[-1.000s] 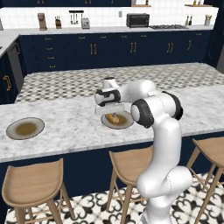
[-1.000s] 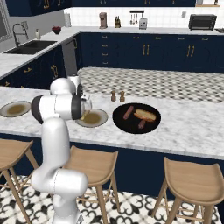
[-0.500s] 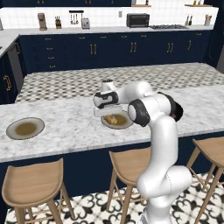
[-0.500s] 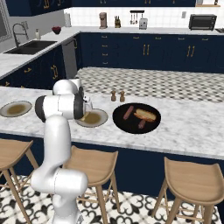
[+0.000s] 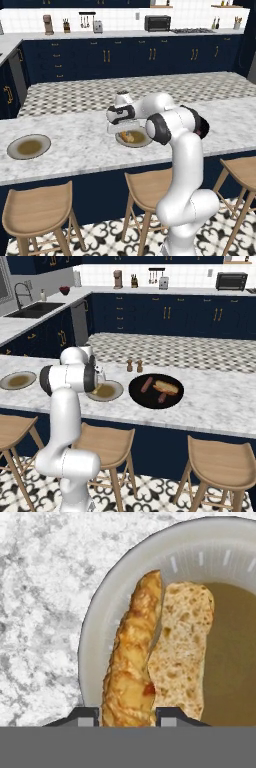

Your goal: Place one bun and one sausage from the bowl on each plate.

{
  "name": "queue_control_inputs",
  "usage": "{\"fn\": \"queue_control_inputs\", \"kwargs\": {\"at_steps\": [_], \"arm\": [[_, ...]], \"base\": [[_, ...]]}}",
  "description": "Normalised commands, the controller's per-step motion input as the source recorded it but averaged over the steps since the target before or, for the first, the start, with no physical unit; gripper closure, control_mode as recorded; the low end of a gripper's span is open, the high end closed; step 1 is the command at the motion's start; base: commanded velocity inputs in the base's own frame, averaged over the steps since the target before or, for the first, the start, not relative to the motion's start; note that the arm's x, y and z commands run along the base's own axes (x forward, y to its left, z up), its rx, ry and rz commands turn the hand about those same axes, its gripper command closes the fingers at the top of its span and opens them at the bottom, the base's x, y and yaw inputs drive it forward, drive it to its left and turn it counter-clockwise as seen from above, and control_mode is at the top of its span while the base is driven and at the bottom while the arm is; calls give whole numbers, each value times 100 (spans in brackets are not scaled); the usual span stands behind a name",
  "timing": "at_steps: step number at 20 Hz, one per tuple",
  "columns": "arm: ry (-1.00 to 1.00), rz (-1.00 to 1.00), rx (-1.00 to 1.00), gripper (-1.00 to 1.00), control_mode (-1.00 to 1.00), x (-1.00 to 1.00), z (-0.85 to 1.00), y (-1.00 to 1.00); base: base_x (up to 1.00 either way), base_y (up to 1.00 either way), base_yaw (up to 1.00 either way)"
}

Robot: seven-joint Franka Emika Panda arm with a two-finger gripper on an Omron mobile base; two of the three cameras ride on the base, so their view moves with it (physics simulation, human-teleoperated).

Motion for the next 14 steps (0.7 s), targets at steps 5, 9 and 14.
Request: {"fn": "queue_control_inputs", "kwargs": {"at_steps": [5, 9, 14], "arm": [[0, 0, 0, -100, -100, 0, 0, 0], [-1, 0, 0, -100, -100, -4, 19, -7], [-2, -1, 0, -100, -100, -56, 71, -33]], "base": [[0, 0, 0], [0, 0, 0], [0, 0, 0]]}}
